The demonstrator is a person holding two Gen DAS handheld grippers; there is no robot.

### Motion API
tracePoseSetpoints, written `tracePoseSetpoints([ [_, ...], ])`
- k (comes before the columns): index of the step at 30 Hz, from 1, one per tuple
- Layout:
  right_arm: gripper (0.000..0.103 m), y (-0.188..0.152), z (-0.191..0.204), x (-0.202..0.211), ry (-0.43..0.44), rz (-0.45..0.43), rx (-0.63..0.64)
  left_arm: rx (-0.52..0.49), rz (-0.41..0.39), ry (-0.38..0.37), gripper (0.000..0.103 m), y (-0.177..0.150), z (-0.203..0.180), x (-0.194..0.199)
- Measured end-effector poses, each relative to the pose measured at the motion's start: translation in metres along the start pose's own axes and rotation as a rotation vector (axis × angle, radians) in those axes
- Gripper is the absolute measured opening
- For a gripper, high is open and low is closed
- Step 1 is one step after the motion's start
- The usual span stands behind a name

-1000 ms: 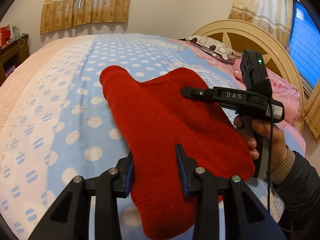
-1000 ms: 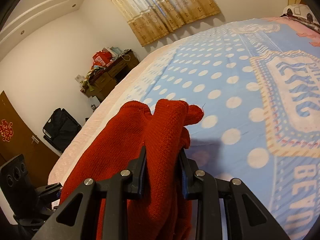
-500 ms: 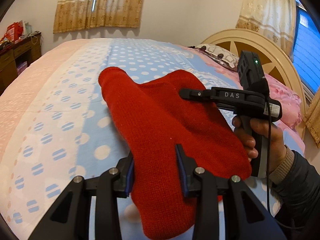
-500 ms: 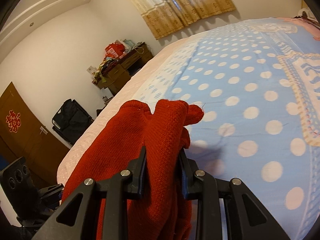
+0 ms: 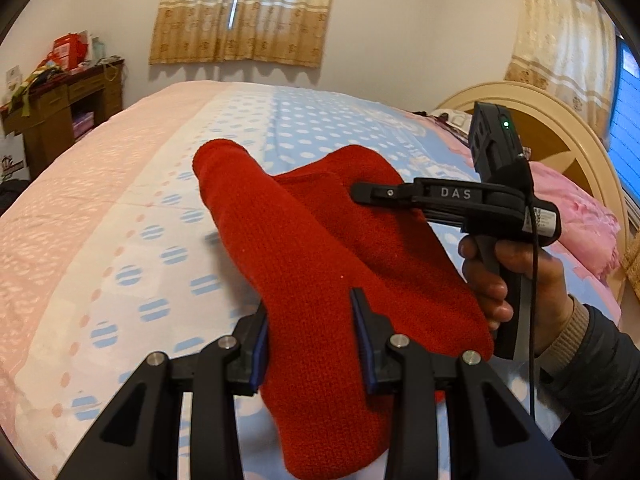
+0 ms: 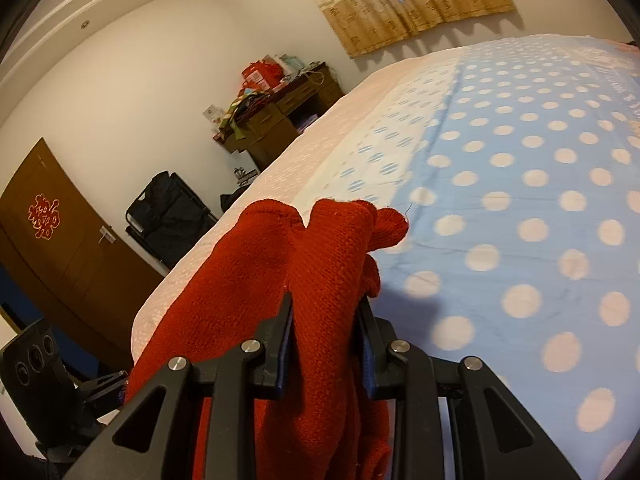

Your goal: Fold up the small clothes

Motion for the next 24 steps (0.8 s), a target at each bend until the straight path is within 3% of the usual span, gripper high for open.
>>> tracePoseSetpoints([
  [13, 0.028, -0.011, 0.05, -0.054, 0.051, 0.076, 0.041, 0.068, 0.003, 0.082, 0.037, -0.02, 0.045, 0.016],
  [24, 0.028, -0.018, 0.068, -0.086, 0.067, 0.131, 0.044, 0.101, 0.012, 0.122, 0.037, -0.033, 0.062, 0.019],
])
Point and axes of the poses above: each gripper's, at about its wrist camera, not at the fingertips, and x roughly against the way its jaws point, z to its left, y to its top, the point moved 8 cm from there along -x, roughly the way its jaws point, and after that the axes turned 14 degrees about -x, right-handed, at the moved point
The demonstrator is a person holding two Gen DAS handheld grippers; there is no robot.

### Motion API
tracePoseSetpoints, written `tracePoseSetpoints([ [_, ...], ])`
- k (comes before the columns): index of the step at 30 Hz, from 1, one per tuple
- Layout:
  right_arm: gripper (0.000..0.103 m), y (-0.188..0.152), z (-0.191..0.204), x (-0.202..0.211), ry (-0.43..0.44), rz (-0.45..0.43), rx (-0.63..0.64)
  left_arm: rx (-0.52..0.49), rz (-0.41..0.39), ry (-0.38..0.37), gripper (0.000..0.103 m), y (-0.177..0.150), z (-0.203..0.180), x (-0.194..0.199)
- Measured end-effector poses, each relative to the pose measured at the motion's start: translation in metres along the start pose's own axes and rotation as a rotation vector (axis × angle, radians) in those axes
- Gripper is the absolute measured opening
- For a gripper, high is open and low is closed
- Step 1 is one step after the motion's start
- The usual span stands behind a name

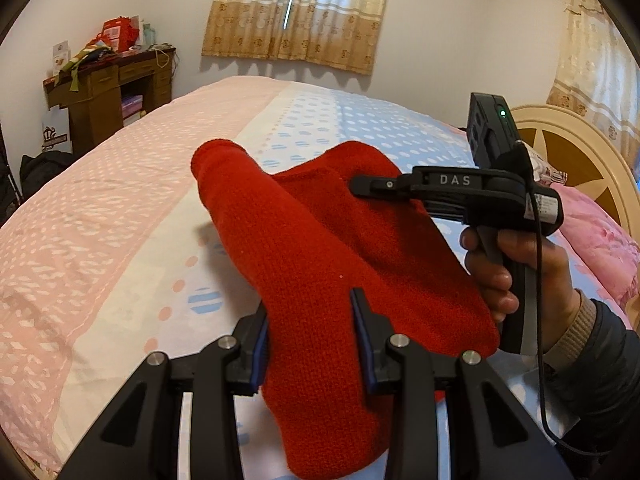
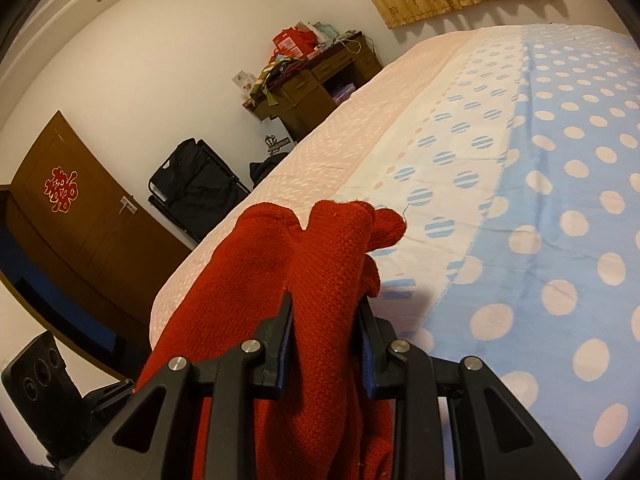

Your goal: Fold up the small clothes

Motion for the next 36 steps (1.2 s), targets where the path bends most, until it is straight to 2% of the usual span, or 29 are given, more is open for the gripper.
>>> tracePoseSetpoints([
  [8, 0.028, -0.004, 0.008, -0.016, -0.005, 0.027, 0.013, 0.021, 0.009, 0.019, 0.037, -0.011, 0.003, 0.003],
  [20, 0.028, -0.011, 0.005, -0.035, -0.021, 0.061, 0.001, 0.066, 0.054, 0.017, 0.037, -0.035, 0.017, -0.004],
  [29, 0.028, -0.009, -0.001, -0.047, -0.054, 0.071, -0.003, 0.076, 0.054, 0.019, 0.038, -0.045, 0.016, -0.005],
  [32, 0.028, -0.012, -0.012, -0.053, -0.094, 0.089, -0.012, 0.076, 0.053, 0.024, 0.041, -0.045, 0.016, -0.005],
  [34, 0.032, -0.013, -0.017, -0.053, -0.1, 0.09, -0.02, 0.069, 0.053, 0.04, 0.047, -0.045, 0.016, -0.003],
  [36, 0.037, -0.011, -0.02, -0.047, -0.101, 0.085, -0.049, 0.052, 0.052, 0.055, 0.048, -0.045, 0.013, 0.001],
])
Point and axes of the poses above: each gripper's, at about its wrist camera, not at the fingertips, and x roughly against the way its jaws point, z to its left, y to its top, the point moved 8 cm from there along -x, roughly the way its jaws point, and after that the axes turned 14 degrees about -x, right-handed, at the moved point
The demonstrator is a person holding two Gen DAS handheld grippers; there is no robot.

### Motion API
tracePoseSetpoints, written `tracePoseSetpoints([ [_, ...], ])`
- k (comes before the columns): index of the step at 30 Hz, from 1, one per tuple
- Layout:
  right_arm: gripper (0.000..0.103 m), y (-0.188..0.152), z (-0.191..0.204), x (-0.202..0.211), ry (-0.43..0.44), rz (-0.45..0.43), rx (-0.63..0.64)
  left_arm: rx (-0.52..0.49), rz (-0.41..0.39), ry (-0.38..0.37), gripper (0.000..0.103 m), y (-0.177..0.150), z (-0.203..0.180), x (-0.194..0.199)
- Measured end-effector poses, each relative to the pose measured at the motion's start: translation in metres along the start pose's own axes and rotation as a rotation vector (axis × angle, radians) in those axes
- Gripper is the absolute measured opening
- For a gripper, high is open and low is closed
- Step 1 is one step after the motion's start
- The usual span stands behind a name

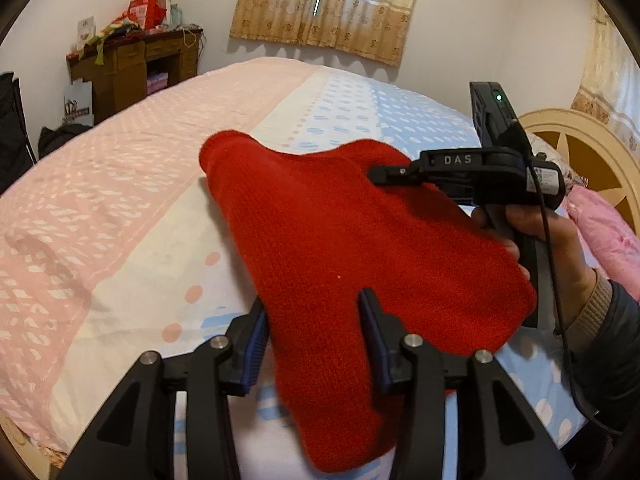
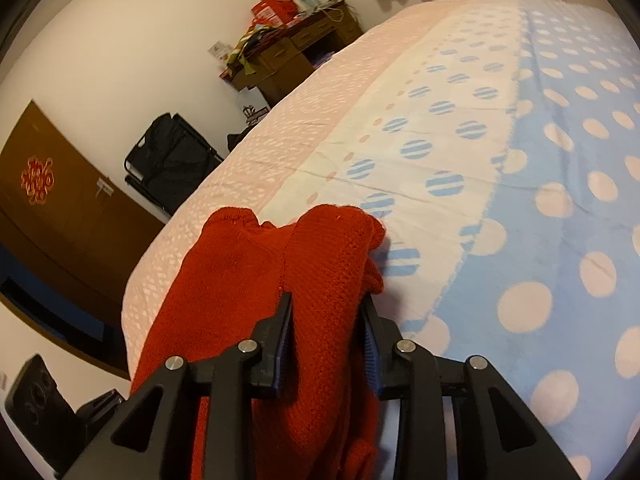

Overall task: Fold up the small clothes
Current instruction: 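Lower the folded sweater onto the bed and open both grippers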

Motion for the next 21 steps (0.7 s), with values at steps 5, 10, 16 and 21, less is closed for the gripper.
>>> tracePoseSetpoints([
  [5, 0.041, 0.007, -0.001, 0.042, 0.016, -0.08, -0.019, -0.083, -0.057, 0.065, 0.049, 0.007, -0.003, 0.03],
  [10, 0.042, -0.031, 0.042, 0.087, 0.139, -0.073, 0.095, -0.079, -0.091, 0.133, 0.061, 0.012, 0.011, 0.035],
  [16, 0.046, -0.108, 0.024, 0.059, 0.039, 0.115, 0.169, -0.043, -0.048, 0.171, 0.076, -0.013, 0.026, 0.01],
  [21, 0.046, -0.097, 0.038, 0.077, 0.097, 0.062, 0.176, -0.039, -0.092, 0.15, 0.075, -0.007, 0.024, 0.023],
])
Point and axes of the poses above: each gripper's, at about its wrist camera, not at the fingertips, and x roughly against the way its jaws point, z to its left, y to its top, the point moved 8 cm from there along -x, roughly the way its jaws point, and after that the axes turned 14 degrees about -x, right-handed, at the moved point
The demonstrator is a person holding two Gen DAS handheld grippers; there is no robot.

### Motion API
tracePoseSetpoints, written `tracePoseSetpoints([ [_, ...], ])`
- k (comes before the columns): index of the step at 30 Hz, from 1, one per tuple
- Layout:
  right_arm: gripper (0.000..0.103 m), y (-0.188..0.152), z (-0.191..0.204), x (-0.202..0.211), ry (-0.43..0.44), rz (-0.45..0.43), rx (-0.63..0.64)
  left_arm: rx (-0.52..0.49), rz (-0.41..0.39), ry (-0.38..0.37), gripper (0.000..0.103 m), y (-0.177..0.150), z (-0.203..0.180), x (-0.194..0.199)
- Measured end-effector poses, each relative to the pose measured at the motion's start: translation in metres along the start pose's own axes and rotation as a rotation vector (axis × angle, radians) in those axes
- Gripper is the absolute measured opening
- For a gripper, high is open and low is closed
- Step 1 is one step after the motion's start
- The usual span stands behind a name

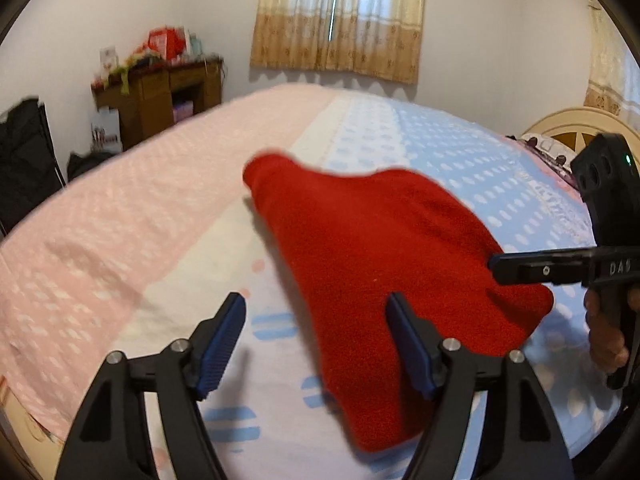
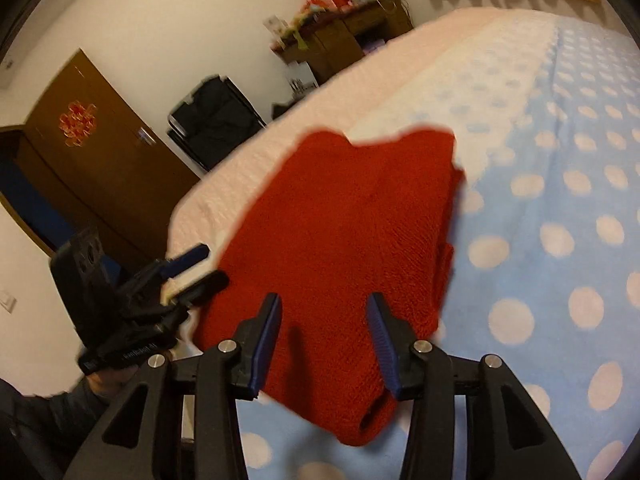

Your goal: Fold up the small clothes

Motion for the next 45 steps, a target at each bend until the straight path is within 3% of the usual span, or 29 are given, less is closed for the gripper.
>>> tracePoseSetpoints([
  [3, 0.047, 0.025, 0.018, 0.003, 0.014, -0.057, 0.06, 0.0, -0.059, 0.04, 0.081, 0.022, 0.011, 0.01],
  [6, 0.048, 0.046, 0.006, -0.017, -0.035, -0.051, 0.006, 0.011, -0.041, 0.092, 0.085, 0.03, 0.027, -0.008],
  [9, 0.048, 0.046, -0.031, -0.049, -0.12, 0.035, -0.127, -0.005, 0.067, 0.127, 0.086, 0.012, 0.035, -0.043],
  [11, 0.048, 0.042, -0.033, -0.049, -0.097, 0.01, -0.121, 0.034, 0.079, 0.104, 0.088, 0.003, 0.04, -0.053],
  [14, 0.048, 0.038, -0.026, -0.037, -0.096, -0.017, -0.119, 0.038, 0.053, 0.091, 0.089, 0.006, 0.042, -0.043],
  [18, 0.07, 0.042, -0.018, -0.017, -0.095, -0.089, -0.132, 0.026, 0.042, 0.101, 0.089, 0.011, 0.04, -0.024],
  [22, 0.072, 0.032, -0.005, 0.006, -0.196, -0.176, -0.094, 0.015, 0.01, 0.089, 0.09, 0.016, 0.026, 0.0],
  [26, 0.072, 0.018, 0.005, 0.038, -0.379, -0.29, -0.049, 0.001, -0.047, 0.07, 0.092, 0.026, 0.015, 0.026],
  [33, 0.079, 0.001, 0.036, 0.09, -0.471, -0.453, 0.042, -0.018, -0.138, 0.057, 0.092, 0.044, 0.004, 0.061],
  [45, 0.08, -0.01, 0.061, 0.108, -0.458, -0.49, 0.077, -0.027, -0.201, 0.037, 0.092, 0.053, -0.004, 0.08],
])
Point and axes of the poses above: each gripper's, at about its wrist camera, not at the fingertips, and x roughly against the way its jaws point, z to its left, y to its top, the point moved 8 cm from there along -x, roughly the way its jaws point, and after that the axes turned 14 degrees about -x, right-handed, at the moved point
